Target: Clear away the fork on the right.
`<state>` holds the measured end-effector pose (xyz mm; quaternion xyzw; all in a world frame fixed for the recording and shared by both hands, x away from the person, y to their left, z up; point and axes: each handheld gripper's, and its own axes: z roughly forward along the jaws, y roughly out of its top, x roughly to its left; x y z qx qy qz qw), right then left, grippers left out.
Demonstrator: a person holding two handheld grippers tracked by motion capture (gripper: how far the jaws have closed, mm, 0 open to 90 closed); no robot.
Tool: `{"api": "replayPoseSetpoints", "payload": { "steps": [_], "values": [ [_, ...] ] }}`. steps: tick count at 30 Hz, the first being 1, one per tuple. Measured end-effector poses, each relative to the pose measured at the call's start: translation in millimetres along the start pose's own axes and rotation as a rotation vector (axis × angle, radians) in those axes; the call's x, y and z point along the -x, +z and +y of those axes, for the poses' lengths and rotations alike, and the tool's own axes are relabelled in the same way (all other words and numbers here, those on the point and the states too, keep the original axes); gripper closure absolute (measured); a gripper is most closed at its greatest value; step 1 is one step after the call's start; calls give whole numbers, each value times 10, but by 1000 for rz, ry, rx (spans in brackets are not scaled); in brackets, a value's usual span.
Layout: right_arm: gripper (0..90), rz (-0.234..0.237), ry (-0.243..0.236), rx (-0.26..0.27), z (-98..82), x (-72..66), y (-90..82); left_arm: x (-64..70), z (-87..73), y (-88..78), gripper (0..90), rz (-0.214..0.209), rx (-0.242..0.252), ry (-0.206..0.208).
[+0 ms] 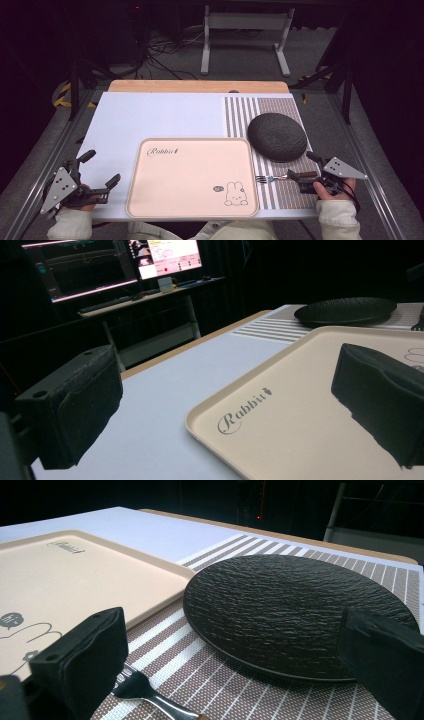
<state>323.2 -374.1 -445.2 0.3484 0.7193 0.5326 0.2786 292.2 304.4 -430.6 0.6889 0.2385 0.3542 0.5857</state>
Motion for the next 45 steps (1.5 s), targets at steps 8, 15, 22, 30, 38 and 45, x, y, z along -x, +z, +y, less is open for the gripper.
{"api": "replayPoseSetpoints", "payload": {
  "steps": [8,15,22,30,38,45],
  "values": [
    [12,12,-6,-6,4,-9,10,5,1,-6,7,0,-1,-5],
    [11,11,-10,-8,12,-10,8,2,2,-14,7,2,1,-1],
    [9,12,-22,-5,106,2,33,13,-1,-7,7,5,-10,3],
    [11,25,-31,-20,294,23,144,14,-3,-6,8,4,-12,0],
    [12,39,-7,-37,416,59,233,13,-1,-8,7,4,-12,3],
    [16,74,-41,-110,594,112,256,14,-2,-4,8,2,-15,1]
  ]
}}
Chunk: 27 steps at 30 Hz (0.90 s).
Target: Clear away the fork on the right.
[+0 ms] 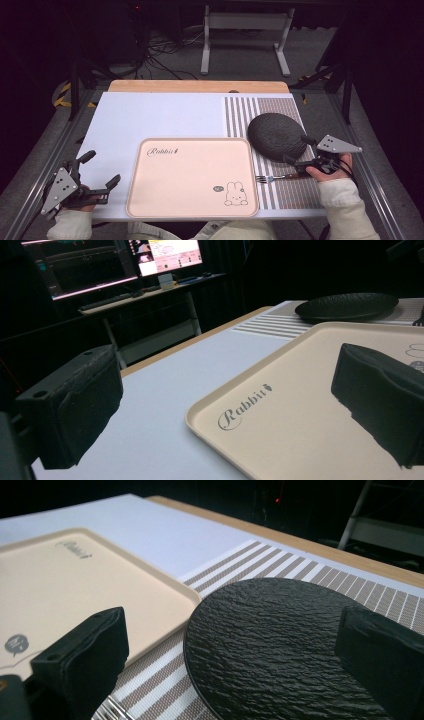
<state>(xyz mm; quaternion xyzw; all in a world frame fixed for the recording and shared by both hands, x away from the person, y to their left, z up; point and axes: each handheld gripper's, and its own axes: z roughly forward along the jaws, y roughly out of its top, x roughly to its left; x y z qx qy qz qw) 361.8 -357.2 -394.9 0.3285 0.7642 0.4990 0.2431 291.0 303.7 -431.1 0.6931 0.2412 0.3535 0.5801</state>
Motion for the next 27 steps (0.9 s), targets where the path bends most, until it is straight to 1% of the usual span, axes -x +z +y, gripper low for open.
{"api": "replayPoseSetpoints", "payload": {
  "steps": [2,4,5,7,10,12,13,14,19,20,22,25,26,27],
  "values": [
    [18,9,-19,-37,50,16,-8,-4,2,2,8,3,1,8],
    [31,23,-48,-83,113,30,-18,-3,2,3,7,2,0,8],
    [35,32,-69,-115,145,36,-21,-2,2,3,8,2,0,8],
    [36,45,-96,-161,178,41,-19,0,1,5,8,0,-2,5],
    [40,59,-125,-229,230,52,-19,0,0,6,8,-1,-2,5],
    [41,62,-135,-256,271,54,-28,-1,-1,6,8,-3,-4,5],
    [41,62,-135,-256,271,54,-28,-1,-1,6,8,-3,-4,5],
    [41,68,-145,-268,300,58,-30,-1,-1,7,8,-3,-3,5],
    [46,95,-204,-373,378,77,-6,-1,-1,6,9,-3,-3,4],
    [46,99,-214,-382,386,83,0,-1,-2,7,9,-2,-2,2],
    [49,110,-229,-418,410,93,17,-2,-2,8,9,-4,-4,2],
    [47,106,-250,-471,440,105,39,-2,-1,8,8,-4,-4,2],
    [47,115,-273,-492,453,111,46,-2,-2,8,9,-3,-3,1],
    [47,122,-279,-497,460,107,54,-3,-3,7,8,-3,-4,0]
  ]
}}
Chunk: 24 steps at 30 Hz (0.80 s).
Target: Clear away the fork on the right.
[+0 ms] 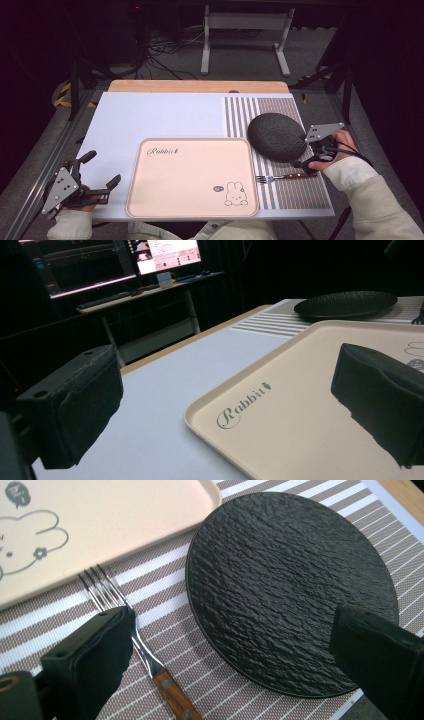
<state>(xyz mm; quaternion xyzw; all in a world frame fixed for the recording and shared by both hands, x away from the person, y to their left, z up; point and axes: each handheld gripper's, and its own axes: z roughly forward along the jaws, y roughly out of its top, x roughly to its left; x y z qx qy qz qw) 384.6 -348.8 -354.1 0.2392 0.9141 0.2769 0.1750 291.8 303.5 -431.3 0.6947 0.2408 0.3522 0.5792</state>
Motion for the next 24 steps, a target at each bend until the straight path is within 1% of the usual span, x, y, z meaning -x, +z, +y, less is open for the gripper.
{"api": "replayPoseSetpoints", "payload": {
  "steps": [4,6,7,8,11,13,14,16,17,19,21,22,24],
  "values": [
    [54,22,-34,-42,29,-4,21,1,-1,0,9,0,2,0],
    [58,33,-68,-76,41,-16,51,1,-1,0,9,1,2,0],
    [60,45,-81,-88,45,-21,66,1,-1,-1,9,1,1,0],
    [60,48,-89,-100,49,-26,73,2,0,-1,9,1,1,0],
    [57,88,-115,-125,64,-39,110,1,0,1,8,1,1,0],
    [57,98,-135,-153,79,-57,141,0,1,0,9,-1,-2,1],
    [58,106,-153,-172,85,-59,155,0,1,0,9,-1,-2,1],
    [60,116,-167,-216,95,-75,190,0,1,0,9,-1,-2,1],
    [61,120,-165,-228,94,-83,200,1,0,0,9,1,1,1],
    [66,133,-183,-257,98,-87,231,1,0,-1,8,1,1,0],
    [71,145,-190,-283,98,-95,253,1,0,-1,8,1,1,1],
    [71,145,-190,-283,98,-95,253,1,0,-1,9,1,1,1],
    [74,155,-196,-319,97,-107,278,1,0,-1,9,1,1,1]
  ]
}}
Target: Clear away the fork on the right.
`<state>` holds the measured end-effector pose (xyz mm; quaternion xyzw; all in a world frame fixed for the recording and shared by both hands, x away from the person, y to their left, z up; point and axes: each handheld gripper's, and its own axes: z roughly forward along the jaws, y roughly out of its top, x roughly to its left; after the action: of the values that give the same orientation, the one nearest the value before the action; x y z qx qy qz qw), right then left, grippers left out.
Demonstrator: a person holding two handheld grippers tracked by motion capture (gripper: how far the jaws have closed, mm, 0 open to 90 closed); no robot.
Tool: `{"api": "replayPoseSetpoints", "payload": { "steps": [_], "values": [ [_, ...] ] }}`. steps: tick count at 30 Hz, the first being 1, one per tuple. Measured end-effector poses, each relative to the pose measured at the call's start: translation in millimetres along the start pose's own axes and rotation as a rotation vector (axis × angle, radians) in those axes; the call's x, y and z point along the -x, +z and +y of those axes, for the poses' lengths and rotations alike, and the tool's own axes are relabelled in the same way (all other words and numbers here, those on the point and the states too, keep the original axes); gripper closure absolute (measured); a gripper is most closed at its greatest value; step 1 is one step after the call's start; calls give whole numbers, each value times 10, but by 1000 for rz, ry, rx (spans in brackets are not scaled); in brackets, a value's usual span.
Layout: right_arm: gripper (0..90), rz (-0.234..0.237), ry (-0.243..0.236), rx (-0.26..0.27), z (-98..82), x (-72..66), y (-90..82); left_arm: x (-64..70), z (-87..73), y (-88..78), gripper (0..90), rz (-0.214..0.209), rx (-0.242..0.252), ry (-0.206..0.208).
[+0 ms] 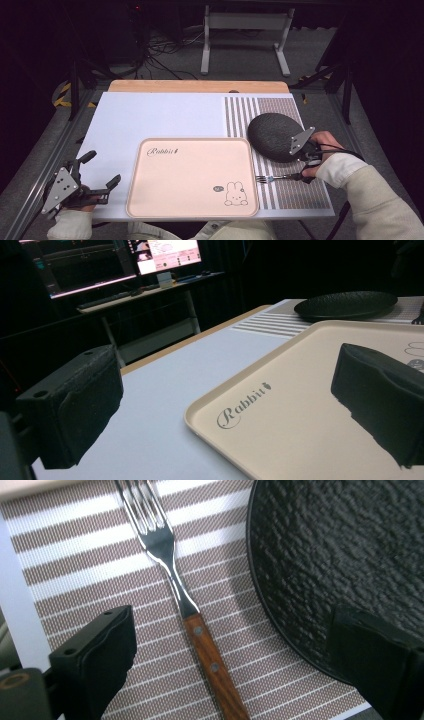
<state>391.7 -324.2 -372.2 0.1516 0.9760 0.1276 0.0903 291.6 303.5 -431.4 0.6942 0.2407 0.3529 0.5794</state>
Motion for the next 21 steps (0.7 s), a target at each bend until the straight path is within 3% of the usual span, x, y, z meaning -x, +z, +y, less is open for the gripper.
{"api": "replayPoseSetpoints", "payload": {
  "steps": [13,16,21],
  "values": [
    [74,55,-22,-122,10,-7,110,0,0,0,9,-2,-3,1],
    [108,75,-32,-166,9,-11,147,-1,0,0,9,-2,-3,0],
    [210,85,-64,-171,4,-30,191,0,0,1,9,-3,-4,1]
  ]
}}
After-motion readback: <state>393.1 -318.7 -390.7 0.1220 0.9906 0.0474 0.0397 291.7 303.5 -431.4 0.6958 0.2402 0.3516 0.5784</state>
